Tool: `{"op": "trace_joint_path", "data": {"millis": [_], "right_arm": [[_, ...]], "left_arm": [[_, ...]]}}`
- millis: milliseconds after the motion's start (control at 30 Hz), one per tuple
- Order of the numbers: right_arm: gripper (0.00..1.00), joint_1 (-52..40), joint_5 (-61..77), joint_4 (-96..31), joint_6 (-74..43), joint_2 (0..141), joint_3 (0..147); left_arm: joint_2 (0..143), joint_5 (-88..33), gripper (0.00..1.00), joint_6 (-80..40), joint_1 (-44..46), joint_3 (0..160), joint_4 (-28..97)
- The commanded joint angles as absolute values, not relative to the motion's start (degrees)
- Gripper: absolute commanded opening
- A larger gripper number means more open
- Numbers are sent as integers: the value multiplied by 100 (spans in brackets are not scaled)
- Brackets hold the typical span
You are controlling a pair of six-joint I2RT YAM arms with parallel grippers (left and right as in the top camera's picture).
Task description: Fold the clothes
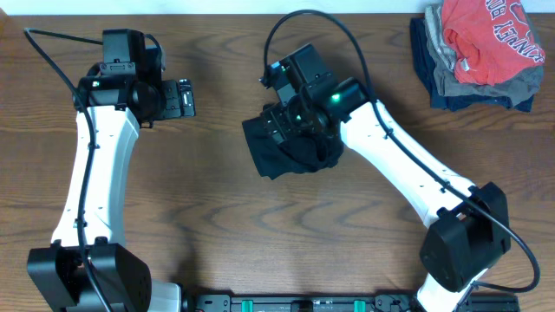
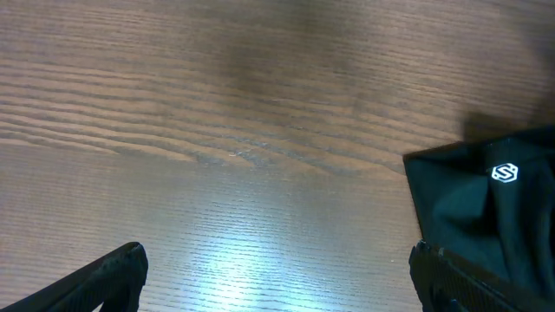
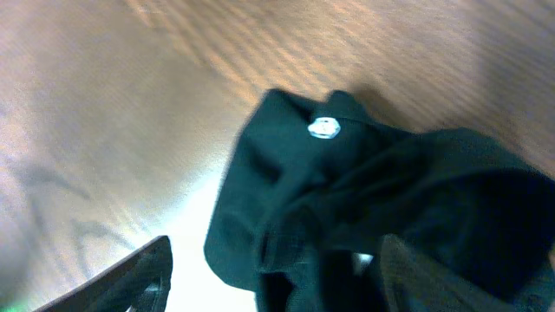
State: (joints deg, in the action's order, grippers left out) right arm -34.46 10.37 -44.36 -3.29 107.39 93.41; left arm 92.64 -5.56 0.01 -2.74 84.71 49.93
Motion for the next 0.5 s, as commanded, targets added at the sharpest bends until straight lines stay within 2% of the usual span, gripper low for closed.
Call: {"op": "trace_joint_path", "data": {"millis": [0,300,367,467], "right_arm": [[64,-3356,873,-4460,-467,10831,9330],[61,-3430,714,-4309,-895,11515,9327],[56,-3435,456,-4250,-1050,11644,9327],[41,-3435,165,-4174,-1151,11703,9327]], "left_arm": [[9325,-480,98,40,-298,8582,5004],[9325,-478,98,40,-301,8582,5006],[9325,-429,98,38,-301,8582,5006],[9325,-318,98,38,-301,8582,5009]]}}
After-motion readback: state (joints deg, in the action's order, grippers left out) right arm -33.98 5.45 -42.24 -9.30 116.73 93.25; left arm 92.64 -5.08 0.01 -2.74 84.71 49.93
